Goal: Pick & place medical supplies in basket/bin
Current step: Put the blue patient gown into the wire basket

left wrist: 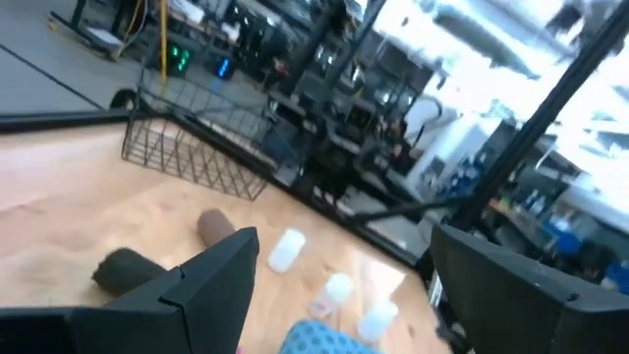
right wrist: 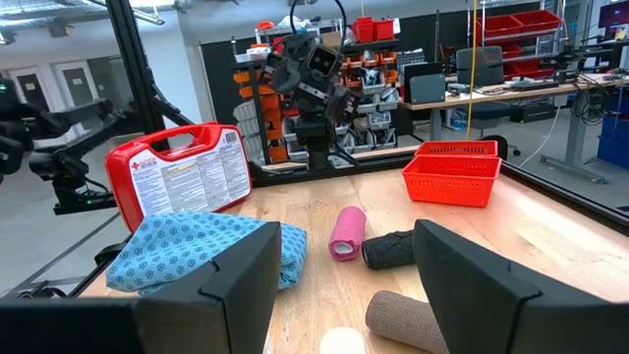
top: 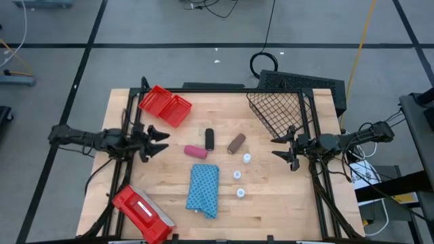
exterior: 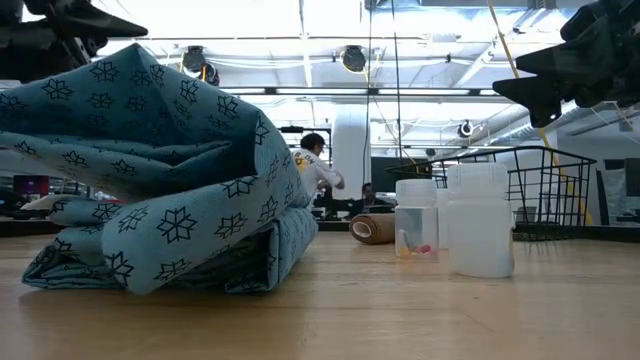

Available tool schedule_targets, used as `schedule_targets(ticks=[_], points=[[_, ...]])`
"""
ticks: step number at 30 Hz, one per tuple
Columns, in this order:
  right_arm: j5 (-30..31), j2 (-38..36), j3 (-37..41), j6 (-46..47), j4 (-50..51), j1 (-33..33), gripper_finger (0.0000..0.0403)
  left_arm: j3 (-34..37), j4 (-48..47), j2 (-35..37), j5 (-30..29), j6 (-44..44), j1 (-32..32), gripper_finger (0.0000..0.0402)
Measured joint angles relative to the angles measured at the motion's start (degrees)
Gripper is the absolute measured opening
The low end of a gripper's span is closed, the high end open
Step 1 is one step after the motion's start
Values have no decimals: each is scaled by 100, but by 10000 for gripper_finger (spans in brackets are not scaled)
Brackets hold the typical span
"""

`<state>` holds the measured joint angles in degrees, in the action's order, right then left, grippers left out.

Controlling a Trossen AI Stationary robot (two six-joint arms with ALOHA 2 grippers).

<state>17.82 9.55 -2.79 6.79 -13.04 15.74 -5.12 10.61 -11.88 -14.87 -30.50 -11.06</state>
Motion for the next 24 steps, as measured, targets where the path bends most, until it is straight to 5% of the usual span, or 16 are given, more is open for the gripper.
schedule_targets(ticks=[5,10,18,24], points=[[0,2,0,0,0,-1,222,-748,32,-1784,-13,-66,-243,310],[1,2,-1,0,0,-1,222,-2299,-1176,-3775,179,-421,-681,310],[2,4,0,0,0,1,221,-4709,-3758,-6248,711,-2948,-981,310],[1,4,-1,0,0,-2,222,-5076,-3719,-7388,739,-4830,-1061,310]])
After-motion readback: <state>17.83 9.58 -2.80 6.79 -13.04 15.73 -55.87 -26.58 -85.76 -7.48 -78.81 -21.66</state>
